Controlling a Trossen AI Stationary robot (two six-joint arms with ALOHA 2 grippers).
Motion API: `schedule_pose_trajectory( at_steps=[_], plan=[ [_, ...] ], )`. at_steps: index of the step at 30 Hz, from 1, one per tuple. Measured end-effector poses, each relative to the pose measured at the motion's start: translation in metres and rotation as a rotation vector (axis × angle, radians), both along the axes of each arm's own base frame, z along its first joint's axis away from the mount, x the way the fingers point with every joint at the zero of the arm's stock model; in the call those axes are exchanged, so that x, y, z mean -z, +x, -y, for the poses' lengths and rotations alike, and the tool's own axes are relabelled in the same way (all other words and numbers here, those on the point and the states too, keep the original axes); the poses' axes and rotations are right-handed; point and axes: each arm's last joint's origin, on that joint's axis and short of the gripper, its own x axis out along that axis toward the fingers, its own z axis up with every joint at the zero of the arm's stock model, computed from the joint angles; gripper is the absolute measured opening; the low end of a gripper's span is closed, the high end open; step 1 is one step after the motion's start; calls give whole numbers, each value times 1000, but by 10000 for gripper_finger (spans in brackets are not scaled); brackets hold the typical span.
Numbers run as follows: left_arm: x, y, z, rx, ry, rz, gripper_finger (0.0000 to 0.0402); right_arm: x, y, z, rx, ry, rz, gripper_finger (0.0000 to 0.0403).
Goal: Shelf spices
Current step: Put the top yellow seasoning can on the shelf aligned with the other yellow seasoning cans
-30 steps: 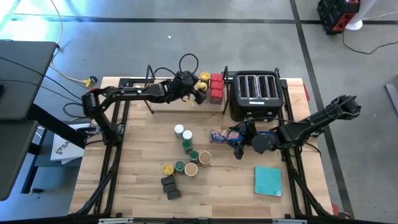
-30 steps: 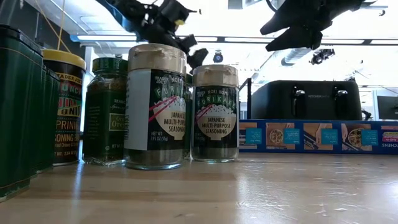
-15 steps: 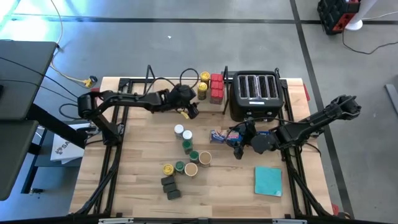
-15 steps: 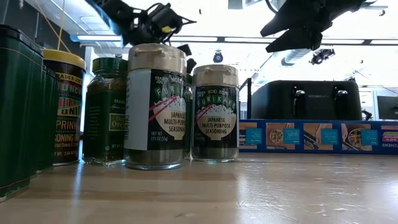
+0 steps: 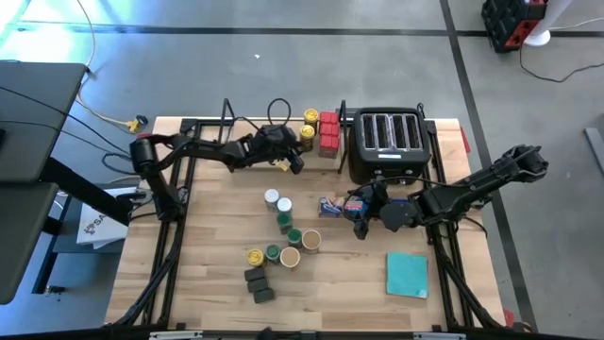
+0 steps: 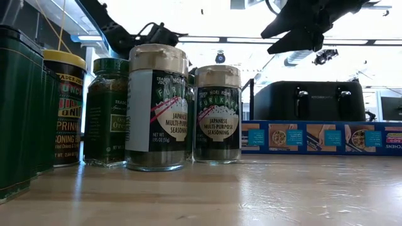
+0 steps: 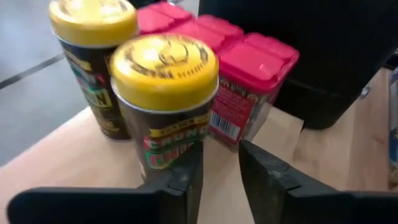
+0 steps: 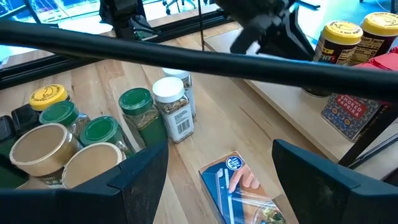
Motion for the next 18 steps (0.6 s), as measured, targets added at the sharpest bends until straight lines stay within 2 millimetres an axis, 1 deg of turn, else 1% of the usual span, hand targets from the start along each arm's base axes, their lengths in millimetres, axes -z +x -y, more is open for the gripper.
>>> schedule_pose_trajectory(
  at_steps=[2,5,12,16,18],
  plan=[
    [6,3,-1,-3,-1,-13,82,0,0,0,0,0,0,281],
    [6,7,-4,-8,14,5,72,0,0,0,0,3,1,281],
    [1,13,-11,-32,37,41,54,0,0,0,-2,4,4,281],
    [-1,15,-12,-26,46,39,44,0,0,0,-2,4,4,281],
    [-2,15,-9,-18,43,34,41,0,0,0,-2,3,3,281]
  ],
)
